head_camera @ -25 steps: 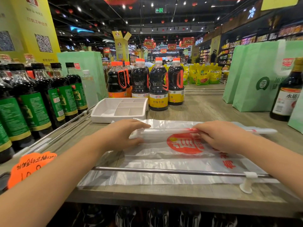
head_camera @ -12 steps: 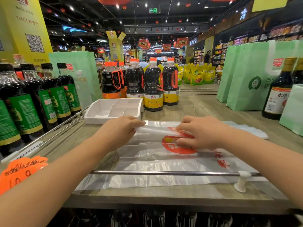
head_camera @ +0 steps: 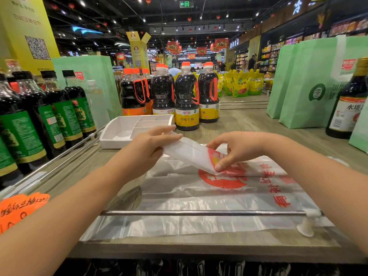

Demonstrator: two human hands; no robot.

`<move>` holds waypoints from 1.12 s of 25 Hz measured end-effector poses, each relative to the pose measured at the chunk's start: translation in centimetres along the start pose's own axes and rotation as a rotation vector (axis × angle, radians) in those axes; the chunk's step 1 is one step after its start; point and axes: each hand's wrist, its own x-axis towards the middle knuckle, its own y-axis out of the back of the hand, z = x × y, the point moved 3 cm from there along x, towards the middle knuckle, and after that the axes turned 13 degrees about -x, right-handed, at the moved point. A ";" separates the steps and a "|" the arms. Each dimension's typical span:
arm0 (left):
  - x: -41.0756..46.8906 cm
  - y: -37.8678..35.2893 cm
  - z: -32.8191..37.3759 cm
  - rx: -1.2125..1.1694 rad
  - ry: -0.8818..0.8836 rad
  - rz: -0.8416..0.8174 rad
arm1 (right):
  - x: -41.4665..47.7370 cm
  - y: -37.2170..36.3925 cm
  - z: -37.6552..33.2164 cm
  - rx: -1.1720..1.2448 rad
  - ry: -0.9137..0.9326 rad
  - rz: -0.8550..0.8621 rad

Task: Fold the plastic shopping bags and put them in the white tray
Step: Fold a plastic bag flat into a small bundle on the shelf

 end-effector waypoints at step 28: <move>-0.9 2.8 5.7 -0.096 -0.332 0.392 | -1.4 2.5 -2.7 -0.105 0.275 1.241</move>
